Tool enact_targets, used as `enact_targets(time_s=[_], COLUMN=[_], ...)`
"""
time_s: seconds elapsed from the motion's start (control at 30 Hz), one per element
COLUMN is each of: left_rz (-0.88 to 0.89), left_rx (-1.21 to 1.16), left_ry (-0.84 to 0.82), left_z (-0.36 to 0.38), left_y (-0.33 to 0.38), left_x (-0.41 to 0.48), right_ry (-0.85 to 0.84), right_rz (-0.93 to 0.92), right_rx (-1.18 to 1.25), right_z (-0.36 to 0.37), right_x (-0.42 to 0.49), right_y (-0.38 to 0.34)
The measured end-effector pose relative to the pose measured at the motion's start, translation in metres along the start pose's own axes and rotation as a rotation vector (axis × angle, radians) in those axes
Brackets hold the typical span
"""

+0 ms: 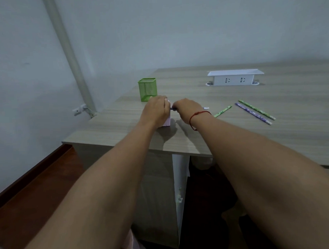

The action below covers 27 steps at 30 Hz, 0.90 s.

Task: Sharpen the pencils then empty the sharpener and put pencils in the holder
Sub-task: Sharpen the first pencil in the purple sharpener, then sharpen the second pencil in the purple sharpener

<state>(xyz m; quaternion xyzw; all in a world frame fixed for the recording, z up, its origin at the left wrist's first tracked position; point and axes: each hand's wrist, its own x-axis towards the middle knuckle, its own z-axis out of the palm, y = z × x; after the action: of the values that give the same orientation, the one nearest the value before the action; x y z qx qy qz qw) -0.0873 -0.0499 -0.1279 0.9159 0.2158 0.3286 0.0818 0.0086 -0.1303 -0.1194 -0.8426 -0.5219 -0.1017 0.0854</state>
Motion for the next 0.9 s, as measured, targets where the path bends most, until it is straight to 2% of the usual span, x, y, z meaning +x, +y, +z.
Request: enact_targets(time_s=[0.27,0.5,0.6,0.9], left_rz=[-0.021,-0.081,-0.146,-0.147], left_rx=[-0.018,-0.093,-0.100,-0.146], left_ry=[0.008,0.085,0.123,0.129], left_z=[0.005,0.005,0.009,0.015], left_y=[-0.006,-0.006,-0.003,0.007], left_x=[-0.005,-0.005,-0.004,-0.003], right_ry=[0.032,0.003,0.028,0.052], right_rz=[-0.085,0.143,0.140,0.177], right_rx=[-0.137,-0.148,-0.116,-0.159], right_z=[-0.003,-0.005,-0.005,-0.008], right_x=[-0.009,-0.035,-0.040,-0.045], right_y=[0.011,0.072,0.069,0.069])
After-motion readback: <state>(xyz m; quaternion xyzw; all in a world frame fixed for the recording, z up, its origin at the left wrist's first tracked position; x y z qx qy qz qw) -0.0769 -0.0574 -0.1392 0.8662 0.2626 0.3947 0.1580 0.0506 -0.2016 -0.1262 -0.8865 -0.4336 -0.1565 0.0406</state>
